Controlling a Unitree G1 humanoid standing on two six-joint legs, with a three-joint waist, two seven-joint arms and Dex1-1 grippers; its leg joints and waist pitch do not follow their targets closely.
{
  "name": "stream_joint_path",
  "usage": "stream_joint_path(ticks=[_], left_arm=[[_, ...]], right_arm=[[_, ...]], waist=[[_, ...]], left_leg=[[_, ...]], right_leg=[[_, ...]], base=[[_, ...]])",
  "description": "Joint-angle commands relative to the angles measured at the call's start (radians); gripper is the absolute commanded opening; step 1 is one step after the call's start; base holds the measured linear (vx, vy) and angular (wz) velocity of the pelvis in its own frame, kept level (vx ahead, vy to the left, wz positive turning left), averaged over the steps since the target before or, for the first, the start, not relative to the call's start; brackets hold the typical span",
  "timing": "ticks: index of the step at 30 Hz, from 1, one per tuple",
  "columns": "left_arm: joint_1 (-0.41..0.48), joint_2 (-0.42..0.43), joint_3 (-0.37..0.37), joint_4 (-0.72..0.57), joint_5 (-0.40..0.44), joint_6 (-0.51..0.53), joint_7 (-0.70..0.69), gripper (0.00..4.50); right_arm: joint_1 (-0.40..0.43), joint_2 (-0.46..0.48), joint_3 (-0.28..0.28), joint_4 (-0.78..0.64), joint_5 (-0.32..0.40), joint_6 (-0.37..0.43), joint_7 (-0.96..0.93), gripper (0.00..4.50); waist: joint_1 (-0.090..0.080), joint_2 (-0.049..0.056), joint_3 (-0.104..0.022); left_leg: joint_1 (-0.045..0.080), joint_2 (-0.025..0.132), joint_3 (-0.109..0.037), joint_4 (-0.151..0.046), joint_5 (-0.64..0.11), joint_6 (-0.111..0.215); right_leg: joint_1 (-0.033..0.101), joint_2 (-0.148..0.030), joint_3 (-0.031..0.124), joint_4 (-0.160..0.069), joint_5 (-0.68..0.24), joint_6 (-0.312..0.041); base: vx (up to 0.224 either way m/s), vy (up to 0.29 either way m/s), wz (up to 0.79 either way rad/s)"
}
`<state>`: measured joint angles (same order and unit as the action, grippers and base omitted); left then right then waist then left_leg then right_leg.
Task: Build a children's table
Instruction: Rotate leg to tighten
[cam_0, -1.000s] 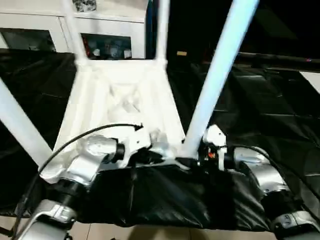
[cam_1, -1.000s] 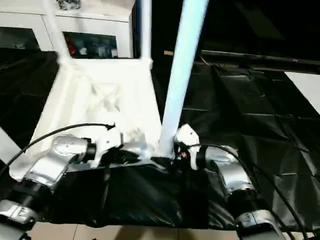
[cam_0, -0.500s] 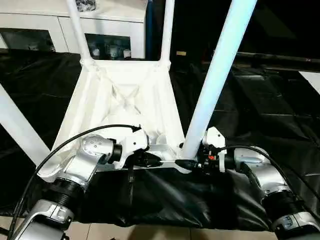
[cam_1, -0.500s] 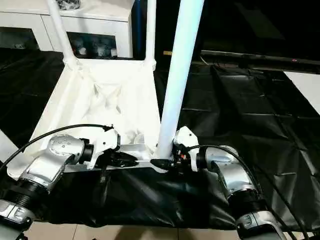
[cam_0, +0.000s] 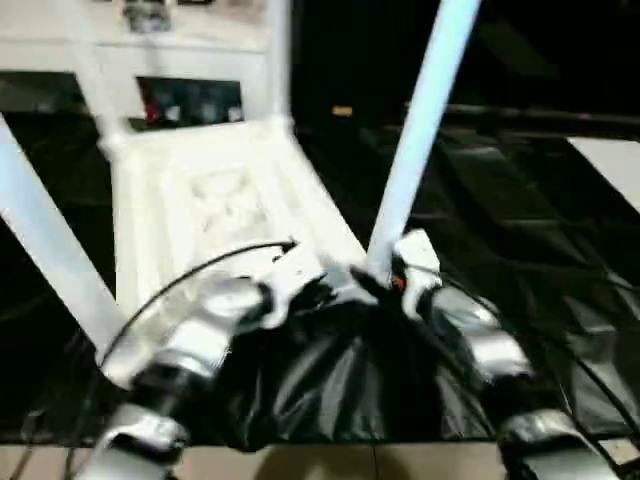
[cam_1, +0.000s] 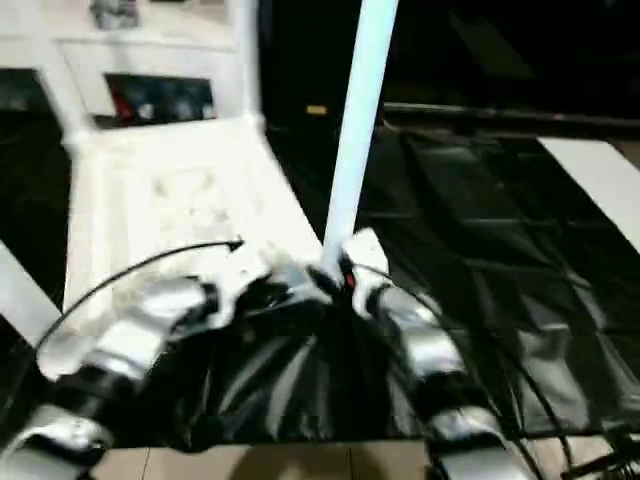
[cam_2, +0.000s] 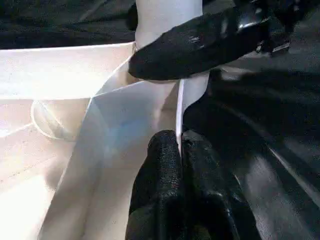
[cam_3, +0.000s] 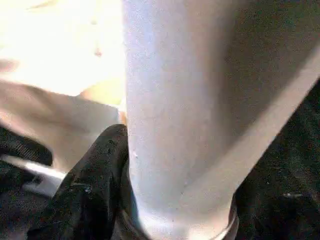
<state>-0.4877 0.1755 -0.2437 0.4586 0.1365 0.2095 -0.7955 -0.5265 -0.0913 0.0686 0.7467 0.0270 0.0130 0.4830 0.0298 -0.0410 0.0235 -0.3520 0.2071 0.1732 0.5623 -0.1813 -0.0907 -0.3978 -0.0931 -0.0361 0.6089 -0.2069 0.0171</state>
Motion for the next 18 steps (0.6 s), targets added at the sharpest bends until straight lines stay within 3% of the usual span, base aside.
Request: stream_joint_path(ticks=[1,4,6,9,10,15,18], left_arm=[[-0.004,-0.112,-0.035,0.022,-0.029,0.022,0.084,0.00],[-0.010,-0.133,-0.043,0.022,-0.017,0.023,0.090,0.00],[-0.008,-0.126,-0.040,0.017,-0.012,0.021,0.087,0.00],[0.002,-0.098,-0.041,0.003,-0.020,0.000,0.051,0.00],[0.009,-0.081,-0.043,-0.007,-0.029,-0.016,0.021,0.00],[0.012,-0.043,-0.026,-0.014,-0.035,-0.032,-0.013,0.00],[0.009,-0.008,-0.016,-0.020,-0.060,-0.047,-0.076,0.00]], right_arm=[[-0.023,0.116,0.085,0.061,-0.036,0.033,-0.019,2.61],[-0.047,0.143,0.095,0.087,-0.055,-0.007,-0.036,2.61],[-0.053,0.147,0.061,0.094,-0.019,0.005,-0.012,3.31],[-0.047,0.121,0.054,0.082,-0.008,0.007,0.021,3.33],[-0.040,0.100,0.062,0.074,-0.017,-0.008,0.033,3.64],[-0.014,0.038,0.081,0.034,-0.024,-0.075,0.143,3.64],[0.017,-0.016,0.093,-0.021,0.006,-0.094,0.276,3.64]], waist=[[0.002,-0.009,-0.030],[0.005,-0.009,-0.031],[0.005,-0.009,-0.032],[0.006,-0.008,-0.032],[0.006,-0.007,-0.032],[0.008,-0.007,-0.036],[0.015,-0.006,-0.040]], left_leg=[[-0.007,0.011,-0.003,-0.071,-0.345,-0.002],[-0.005,0.012,-0.001,-0.070,-0.341,0.005],[-0.009,0.013,-0.001,-0.071,-0.330,0.013],[-0.010,0.013,0.000,-0.071,-0.319,0.020],[-0.010,0.013,0.000,-0.072,-0.318,0.020],[-0.011,0.014,0.004,-0.068,-0.289,0.033],[-0.011,0.015,0.008,-0.060,-0.226,0.063]], right_leg=[[0.024,-0.034,0.025,-0.103,-0.441,-0.112],[0.021,-0.034,0.025,-0.103,-0.414,-0.114],[0.024,-0.032,0.025,-0.098,-0.371,-0.124],[0.027,-0.031,0.025,-0.095,-0.334,-0.135],[0.027,-0.032,0.025,-0.095,-0.333,-0.136],[0.031,-0.031,0.026,-0.090,-0.260,-0.159],[0.037,-0.030,0.026,-0.080,-0.158,-0.193]], base=[[0.000,0.000,0.00],[0.000,0.000,0.00],[0.000,0.000,0.00],[0.000,0.000,0.00],[0.000,0.000,0.00],[0.000,0.000,0.00],[0.000,0.000,0.00]])
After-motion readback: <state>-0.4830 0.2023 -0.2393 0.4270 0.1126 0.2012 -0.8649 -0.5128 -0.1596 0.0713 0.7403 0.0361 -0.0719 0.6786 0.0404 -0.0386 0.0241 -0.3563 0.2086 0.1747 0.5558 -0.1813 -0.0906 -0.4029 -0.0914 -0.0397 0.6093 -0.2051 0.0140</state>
